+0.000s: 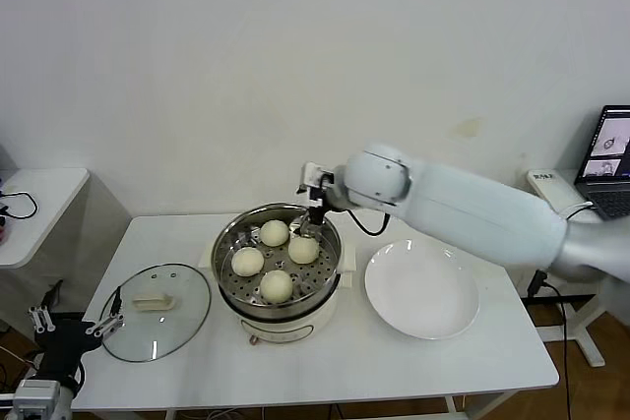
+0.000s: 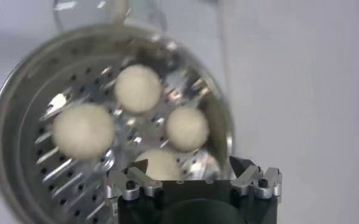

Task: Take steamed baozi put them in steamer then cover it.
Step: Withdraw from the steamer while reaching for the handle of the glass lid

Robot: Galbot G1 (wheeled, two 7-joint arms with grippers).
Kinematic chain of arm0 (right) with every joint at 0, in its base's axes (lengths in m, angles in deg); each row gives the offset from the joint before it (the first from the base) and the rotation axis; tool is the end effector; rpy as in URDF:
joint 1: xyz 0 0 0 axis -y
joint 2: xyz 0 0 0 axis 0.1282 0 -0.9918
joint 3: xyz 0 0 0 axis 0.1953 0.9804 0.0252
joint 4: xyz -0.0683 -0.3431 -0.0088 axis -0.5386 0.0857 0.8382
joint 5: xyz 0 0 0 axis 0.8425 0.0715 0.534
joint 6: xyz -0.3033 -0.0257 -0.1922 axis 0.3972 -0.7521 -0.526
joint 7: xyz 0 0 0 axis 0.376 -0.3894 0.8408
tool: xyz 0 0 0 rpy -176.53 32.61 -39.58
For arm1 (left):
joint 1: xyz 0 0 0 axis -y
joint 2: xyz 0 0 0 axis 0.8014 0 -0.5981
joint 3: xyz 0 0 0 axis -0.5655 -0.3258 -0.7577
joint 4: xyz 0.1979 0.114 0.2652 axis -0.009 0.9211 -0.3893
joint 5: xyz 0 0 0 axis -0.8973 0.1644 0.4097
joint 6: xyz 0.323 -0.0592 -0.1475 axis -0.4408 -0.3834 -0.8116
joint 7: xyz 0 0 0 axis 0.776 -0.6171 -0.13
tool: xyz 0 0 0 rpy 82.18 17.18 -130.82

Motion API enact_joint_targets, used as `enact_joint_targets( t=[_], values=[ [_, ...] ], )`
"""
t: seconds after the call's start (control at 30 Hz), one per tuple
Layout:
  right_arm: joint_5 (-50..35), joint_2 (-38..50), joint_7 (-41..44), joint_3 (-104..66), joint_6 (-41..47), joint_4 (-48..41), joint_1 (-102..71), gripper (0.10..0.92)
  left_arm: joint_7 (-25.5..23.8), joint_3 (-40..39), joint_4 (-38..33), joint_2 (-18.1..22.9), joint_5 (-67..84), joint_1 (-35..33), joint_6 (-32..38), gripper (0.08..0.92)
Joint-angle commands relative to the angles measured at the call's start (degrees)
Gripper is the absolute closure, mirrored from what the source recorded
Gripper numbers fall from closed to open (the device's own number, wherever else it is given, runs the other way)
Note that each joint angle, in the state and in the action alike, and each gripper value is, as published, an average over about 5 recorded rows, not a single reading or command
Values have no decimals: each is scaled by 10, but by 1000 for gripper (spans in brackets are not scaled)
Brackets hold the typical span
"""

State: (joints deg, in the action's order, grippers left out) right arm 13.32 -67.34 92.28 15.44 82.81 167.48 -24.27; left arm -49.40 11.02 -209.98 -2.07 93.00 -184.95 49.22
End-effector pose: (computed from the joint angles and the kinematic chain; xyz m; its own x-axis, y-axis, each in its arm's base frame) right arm 0.4767 0.1041 -0.0772 -0.5330 -0.5738 0.6217 -0.8286 0.2052 -0.5210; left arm 0.1415 0.1533 -0.2294 -0.9782 -0.1919 0.0790 -0.1374 0.8843 0.4461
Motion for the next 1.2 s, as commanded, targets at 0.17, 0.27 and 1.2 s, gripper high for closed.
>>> enact_joint_targets(
  t=[0.17, 0.27, 1.2],
  values=[
    [63, 114, -280, -396, -293, 119, -455, 203, 4, -15, 10, 10, -7, 2, 13, 177],
    [103, 87, -265, -518, -364, 126, -581, 203, 6, -24, 16, 14, -11, 5, 19, 177],
    [228, -263, -120, -951, -451, 212, -1057, 202, 62, -30, 219, -43, -664, 24, 221, 177]
  ],
)
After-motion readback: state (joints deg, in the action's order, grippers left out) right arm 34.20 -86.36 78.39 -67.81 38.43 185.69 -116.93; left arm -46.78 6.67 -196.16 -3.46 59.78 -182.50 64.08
